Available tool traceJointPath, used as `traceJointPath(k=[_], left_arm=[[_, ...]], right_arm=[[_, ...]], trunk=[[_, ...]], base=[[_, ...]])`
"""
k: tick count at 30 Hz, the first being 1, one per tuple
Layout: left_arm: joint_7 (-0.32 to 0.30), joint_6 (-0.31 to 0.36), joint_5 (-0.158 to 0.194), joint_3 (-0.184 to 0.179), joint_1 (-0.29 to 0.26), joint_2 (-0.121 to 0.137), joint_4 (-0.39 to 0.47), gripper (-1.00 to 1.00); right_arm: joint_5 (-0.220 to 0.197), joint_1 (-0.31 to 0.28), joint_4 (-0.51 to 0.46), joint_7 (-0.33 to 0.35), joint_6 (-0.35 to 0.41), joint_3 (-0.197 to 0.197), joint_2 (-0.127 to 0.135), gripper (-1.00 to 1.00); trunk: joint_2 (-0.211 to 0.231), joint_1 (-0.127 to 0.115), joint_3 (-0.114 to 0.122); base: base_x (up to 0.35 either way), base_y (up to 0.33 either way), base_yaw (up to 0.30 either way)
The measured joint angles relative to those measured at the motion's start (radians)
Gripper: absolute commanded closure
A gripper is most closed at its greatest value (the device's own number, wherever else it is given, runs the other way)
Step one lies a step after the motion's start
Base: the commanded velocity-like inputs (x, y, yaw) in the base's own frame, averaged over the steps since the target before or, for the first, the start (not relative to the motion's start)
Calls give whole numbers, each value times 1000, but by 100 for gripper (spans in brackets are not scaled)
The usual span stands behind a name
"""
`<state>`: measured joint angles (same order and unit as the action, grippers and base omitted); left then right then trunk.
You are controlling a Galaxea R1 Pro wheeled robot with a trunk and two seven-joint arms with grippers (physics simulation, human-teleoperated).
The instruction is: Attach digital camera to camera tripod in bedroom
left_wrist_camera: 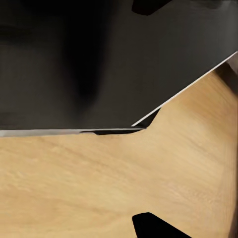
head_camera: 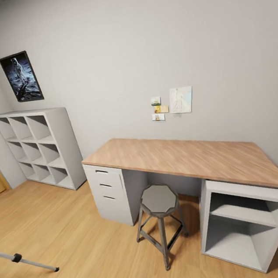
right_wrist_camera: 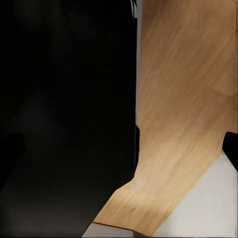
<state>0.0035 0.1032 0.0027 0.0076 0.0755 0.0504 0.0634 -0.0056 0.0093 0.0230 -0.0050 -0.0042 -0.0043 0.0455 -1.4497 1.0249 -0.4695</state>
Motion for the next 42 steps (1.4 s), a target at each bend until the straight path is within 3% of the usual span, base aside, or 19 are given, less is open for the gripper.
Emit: traceJointPath(k=[42], left_arm=[[-1, -1, 0, 6, 0, -6, 1, -100]], right_arm=[[0, 0, 3, -1, -1, 0, 2, -100]], trunk=[[0, 0, 0]], base=[[0, 0, 276]])
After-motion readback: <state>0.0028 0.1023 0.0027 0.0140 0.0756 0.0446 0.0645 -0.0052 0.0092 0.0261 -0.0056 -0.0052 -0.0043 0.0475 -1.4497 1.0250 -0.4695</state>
